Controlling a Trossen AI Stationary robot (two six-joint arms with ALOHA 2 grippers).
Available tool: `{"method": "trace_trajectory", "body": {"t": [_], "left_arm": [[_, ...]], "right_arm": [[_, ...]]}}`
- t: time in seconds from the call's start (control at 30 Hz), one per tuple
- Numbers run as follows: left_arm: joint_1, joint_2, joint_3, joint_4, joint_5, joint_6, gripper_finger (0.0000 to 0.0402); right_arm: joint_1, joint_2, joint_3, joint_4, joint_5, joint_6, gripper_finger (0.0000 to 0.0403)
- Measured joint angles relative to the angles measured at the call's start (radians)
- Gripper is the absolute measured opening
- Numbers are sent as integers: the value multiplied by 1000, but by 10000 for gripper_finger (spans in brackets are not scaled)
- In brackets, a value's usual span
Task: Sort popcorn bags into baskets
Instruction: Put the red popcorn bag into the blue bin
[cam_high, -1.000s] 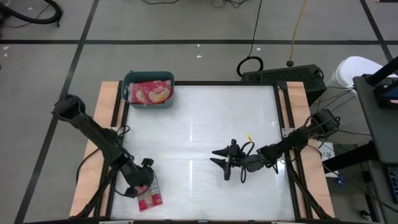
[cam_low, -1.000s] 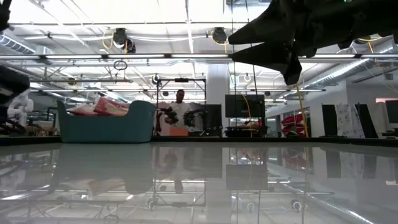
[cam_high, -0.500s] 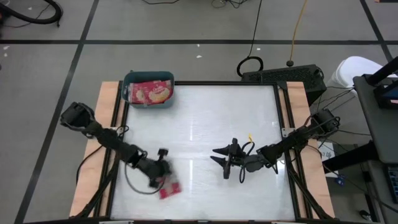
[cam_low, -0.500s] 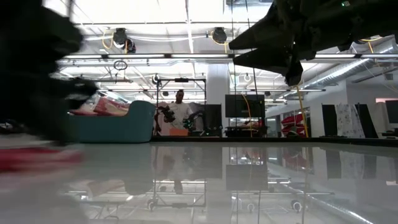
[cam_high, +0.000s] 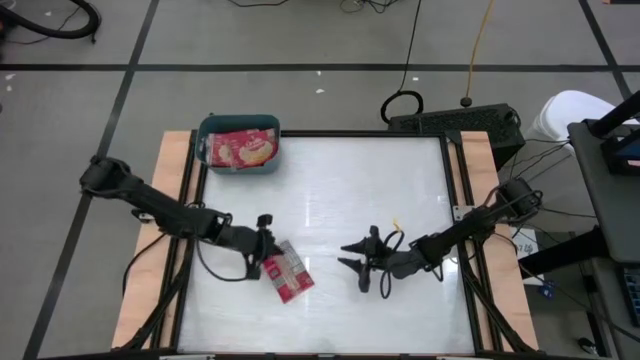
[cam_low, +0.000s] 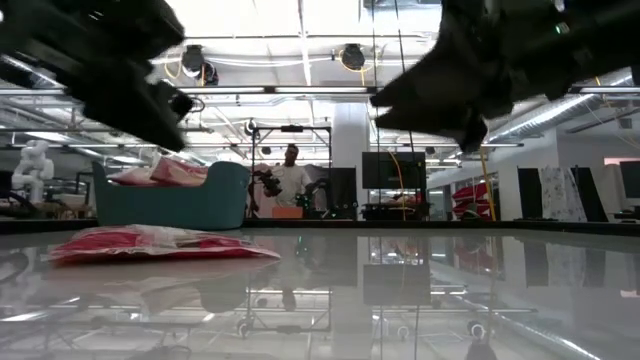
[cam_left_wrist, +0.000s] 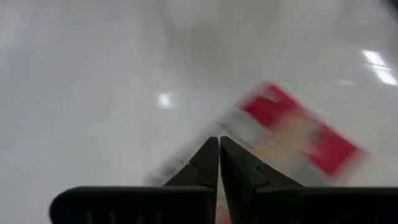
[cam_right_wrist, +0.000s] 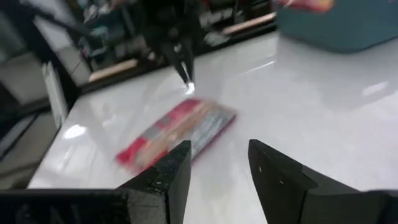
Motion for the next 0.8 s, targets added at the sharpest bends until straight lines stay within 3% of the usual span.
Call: {"method": "trace_trajectory", "body": {"t": [0.1, 0.27, 0.5, 0.6, 0.8], "left_arm": [[-31, -25, -10, -71, 79, -31, 6], [-56, 0, -72, -25, 44, -85, 14], [-37, 54, -156, 75, 3, -133, 15], [-23, 79, -169, 118, 3, -136, 5], [-5, 110, -186, 176, 0, -138, 18]], "right_arm": [[0, 73, 28, 9, -77, -26, 155], [-15, 241, 202, -31, -212, -112, 155], [-18, 369, 492, -350, -269, -278, 160], [-20, 377, 568, -472, -268, -358, 181], [-28, 377, 602, -527, -274, -442, 257]]}}
